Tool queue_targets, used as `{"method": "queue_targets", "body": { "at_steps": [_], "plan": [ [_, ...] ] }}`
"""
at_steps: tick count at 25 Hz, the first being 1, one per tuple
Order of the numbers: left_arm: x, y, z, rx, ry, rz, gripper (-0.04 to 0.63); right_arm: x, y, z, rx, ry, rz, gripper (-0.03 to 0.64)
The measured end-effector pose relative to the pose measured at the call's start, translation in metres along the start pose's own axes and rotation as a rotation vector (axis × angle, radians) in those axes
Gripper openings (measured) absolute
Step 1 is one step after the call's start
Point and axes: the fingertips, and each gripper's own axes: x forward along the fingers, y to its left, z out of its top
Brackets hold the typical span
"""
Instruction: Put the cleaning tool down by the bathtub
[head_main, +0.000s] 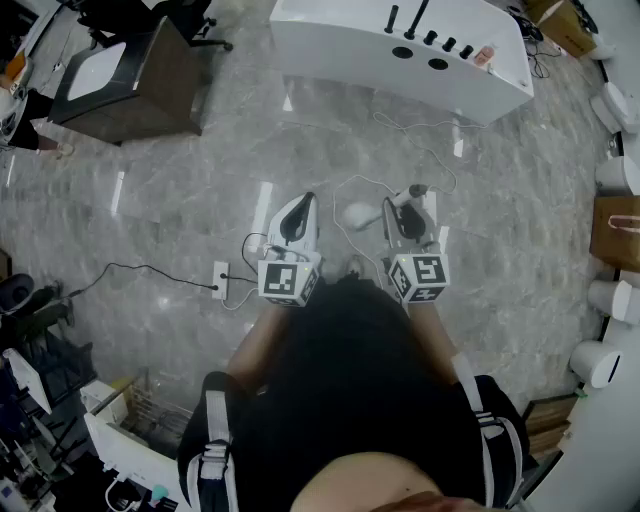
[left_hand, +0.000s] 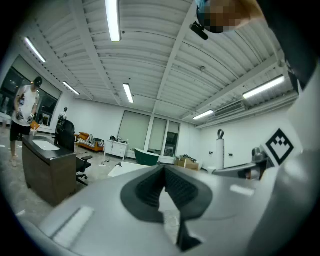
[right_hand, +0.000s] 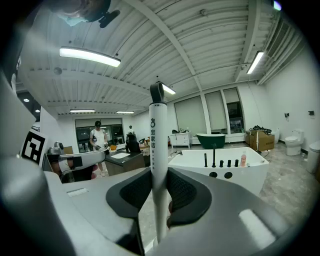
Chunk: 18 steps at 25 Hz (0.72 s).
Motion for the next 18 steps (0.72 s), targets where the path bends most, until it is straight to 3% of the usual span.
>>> {"method": "queue_targets", "body": {
  "at_steps": [18],
  "plan": [
    [-0.005, -0.022, -0.006, -0.013, -0.003, 0.023, 0.009, -0.017, -0.011, -0.002, 0.021, -0.008, 0.034, 0.098]
  ]
}}
